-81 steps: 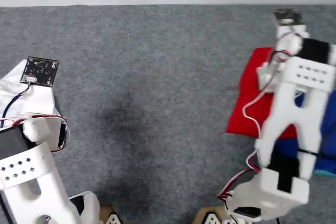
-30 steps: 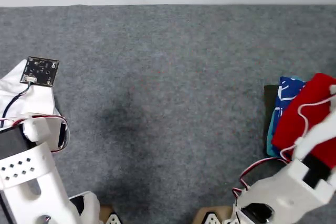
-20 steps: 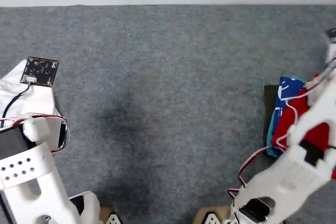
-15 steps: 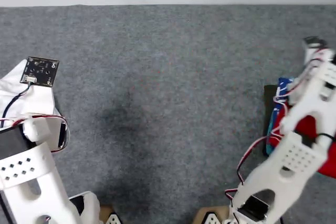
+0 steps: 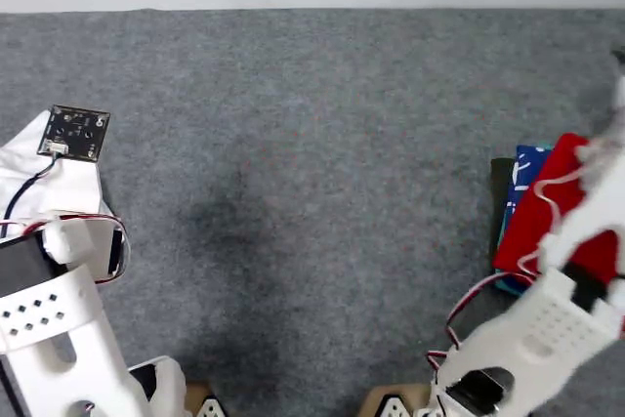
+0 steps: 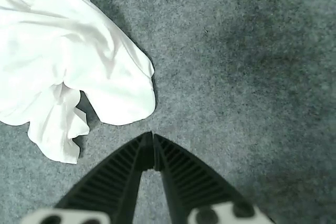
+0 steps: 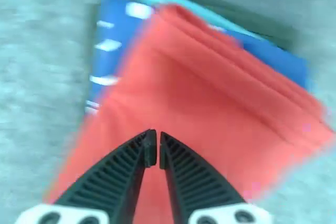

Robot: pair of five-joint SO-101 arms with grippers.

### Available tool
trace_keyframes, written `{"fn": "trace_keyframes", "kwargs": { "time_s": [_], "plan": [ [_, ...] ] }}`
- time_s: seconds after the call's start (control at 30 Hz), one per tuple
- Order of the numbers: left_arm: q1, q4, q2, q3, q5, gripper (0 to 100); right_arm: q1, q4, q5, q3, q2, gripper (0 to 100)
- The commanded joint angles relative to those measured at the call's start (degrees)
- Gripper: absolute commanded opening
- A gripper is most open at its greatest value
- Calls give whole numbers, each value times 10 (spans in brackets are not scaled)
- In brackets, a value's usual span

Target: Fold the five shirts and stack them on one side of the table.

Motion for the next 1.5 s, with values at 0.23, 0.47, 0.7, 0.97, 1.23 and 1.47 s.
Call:
{"fn": "trace_keyframes", "kwargs": {
  "time_s": [0.23, 0.47, 0.7, 0.97, 1.23, 1.47],
  "plan": [
    [-1, 13, -12, -2, -5, 6, 104, -214, 54, 13, 105, 9],
    [-2, 13, -12, -2, -5, 6, 98, -205, 51, -62, 122, 9],
    [-1, 13, -12, -6, -4, 6, 45, -38, 50, -135, 36, 9],
    [-1, 13, -12, -7, -4, 6, -46, -52, 1, -111, 147, 9],
    [-3, 14, -15, -49, -4, 6, -93, 63, -33, -226, 158, 9],
    [-3, 14, -92, -65, -4, 6, -74, 90, -127, -256, 35, 9]
  ]
}}
